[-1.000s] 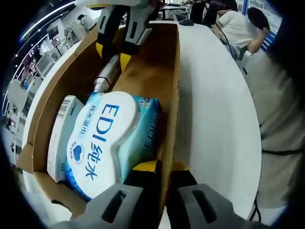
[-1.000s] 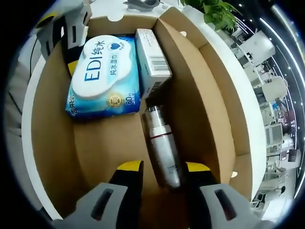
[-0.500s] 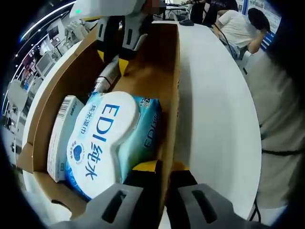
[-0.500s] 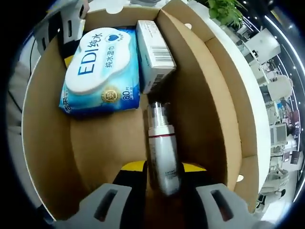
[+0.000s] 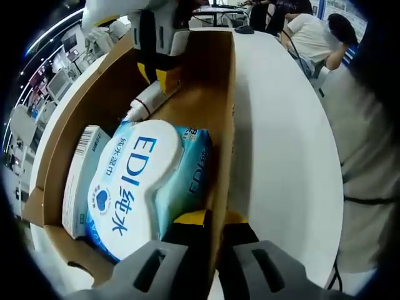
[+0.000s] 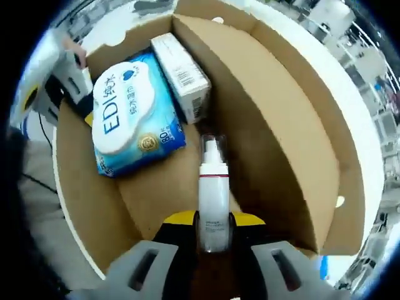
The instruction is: Operate the shoe box by opening the lid, removing the specified soft item, and placing it in the target area until the item is outside and the box remains undamaged.
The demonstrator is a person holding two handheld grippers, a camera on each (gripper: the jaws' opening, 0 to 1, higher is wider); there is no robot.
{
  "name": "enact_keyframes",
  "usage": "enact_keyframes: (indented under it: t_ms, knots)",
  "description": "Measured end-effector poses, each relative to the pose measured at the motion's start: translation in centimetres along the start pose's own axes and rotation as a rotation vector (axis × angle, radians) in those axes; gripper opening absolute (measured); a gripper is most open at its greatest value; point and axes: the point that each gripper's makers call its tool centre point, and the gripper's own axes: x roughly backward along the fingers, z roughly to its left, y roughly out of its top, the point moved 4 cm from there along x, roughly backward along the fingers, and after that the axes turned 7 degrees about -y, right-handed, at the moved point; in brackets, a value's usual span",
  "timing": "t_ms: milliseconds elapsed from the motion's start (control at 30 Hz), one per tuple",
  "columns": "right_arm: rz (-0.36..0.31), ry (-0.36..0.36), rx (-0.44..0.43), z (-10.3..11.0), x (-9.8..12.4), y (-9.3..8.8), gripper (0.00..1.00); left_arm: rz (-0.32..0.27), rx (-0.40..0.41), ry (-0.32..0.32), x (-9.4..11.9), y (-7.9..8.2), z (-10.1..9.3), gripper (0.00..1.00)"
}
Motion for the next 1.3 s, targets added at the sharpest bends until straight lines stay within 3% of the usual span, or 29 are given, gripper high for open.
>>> enact_keyframes:
  t_ms: [67, 533, 867, 1300]
  knots:
    - [0.005, 0.027, -0.08, 0.5, 0.0, -0.4, 0.17, 0.0, -0.002, -0.001, 0.0, 0.0, 0.0, 0.02]
    - [-0.03, -0.037, -0.016, 2.1, -1.7, -0.8, 0.19, -0.002, -0.006, 0.002, 0.1, 0.0, 0.0, 0.02]
    - [0.049, -0.001, -0.006, 1.8, -1.6, -0.6, 0.2, -0.002, -0.006, 0.003, 0.1, 0.0, 0.0, 0.02]
    - [0.056, -0.013, -0.038, 1.9, -1.7, -0.7, 0.19, -0.001, -0.01, -0.004, 0.1, 0.0, 0.0, 0.02]
